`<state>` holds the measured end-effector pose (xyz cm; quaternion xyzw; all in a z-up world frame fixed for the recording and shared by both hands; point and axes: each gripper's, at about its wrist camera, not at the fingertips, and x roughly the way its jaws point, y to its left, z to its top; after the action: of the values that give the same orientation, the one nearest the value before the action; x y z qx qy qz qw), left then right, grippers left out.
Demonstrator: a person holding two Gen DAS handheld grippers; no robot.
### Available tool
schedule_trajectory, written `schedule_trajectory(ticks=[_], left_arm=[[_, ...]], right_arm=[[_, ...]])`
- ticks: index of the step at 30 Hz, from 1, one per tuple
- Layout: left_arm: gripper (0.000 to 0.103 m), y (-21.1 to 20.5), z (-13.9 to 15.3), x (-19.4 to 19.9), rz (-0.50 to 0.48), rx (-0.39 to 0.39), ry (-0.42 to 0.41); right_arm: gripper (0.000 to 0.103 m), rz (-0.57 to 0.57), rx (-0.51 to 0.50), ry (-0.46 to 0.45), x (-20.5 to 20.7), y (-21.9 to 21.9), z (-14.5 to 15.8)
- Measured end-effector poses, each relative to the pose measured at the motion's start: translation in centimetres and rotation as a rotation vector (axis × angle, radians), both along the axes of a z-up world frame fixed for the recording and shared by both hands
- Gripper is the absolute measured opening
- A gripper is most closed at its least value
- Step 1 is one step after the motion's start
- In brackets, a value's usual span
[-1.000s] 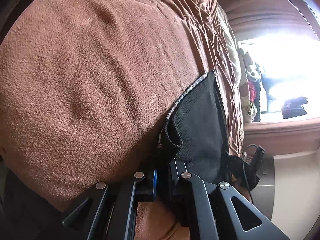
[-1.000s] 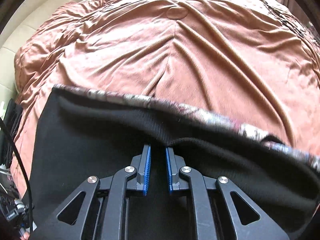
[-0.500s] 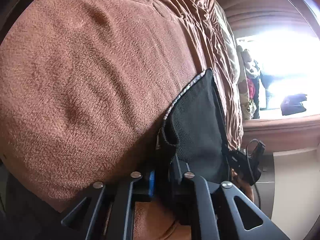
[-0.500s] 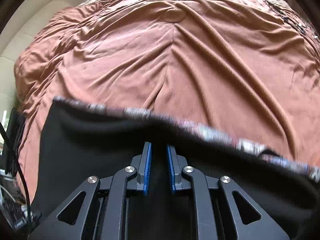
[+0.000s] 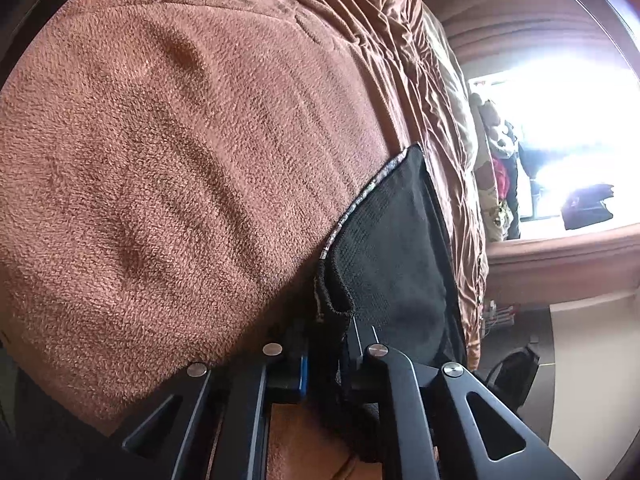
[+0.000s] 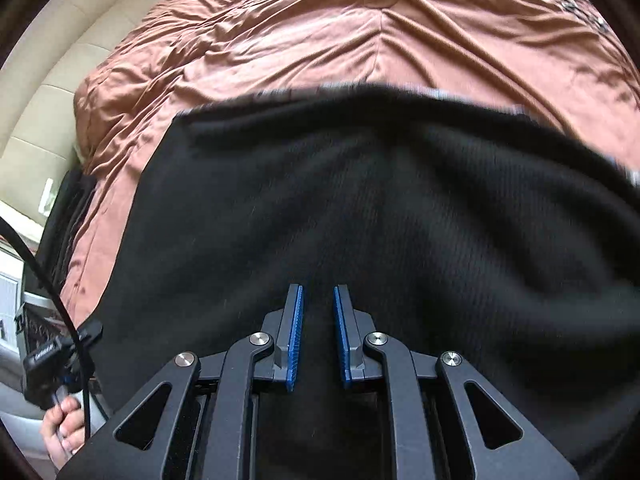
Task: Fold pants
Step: 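Lift and fold the shorts over with both grippers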
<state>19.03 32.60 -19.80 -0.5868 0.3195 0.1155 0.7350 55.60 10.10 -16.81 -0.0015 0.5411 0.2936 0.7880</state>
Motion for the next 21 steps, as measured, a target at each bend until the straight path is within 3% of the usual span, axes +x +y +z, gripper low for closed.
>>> schedule_trajectory(ticks=[13,21], left_arm=[[0.010,-0.3,1.8,-0.9,-0.027,0.013,-0.090],[0.010,-0.9,4.9,0.1,-0.064,0.034,-0.179]], right_arm=[[0.013,0.012,0.102,0.026,-6.8,-2.1,-1.0],[0.013,0.000,0.160,0.058,-9.4,-3.1,-2.1]])
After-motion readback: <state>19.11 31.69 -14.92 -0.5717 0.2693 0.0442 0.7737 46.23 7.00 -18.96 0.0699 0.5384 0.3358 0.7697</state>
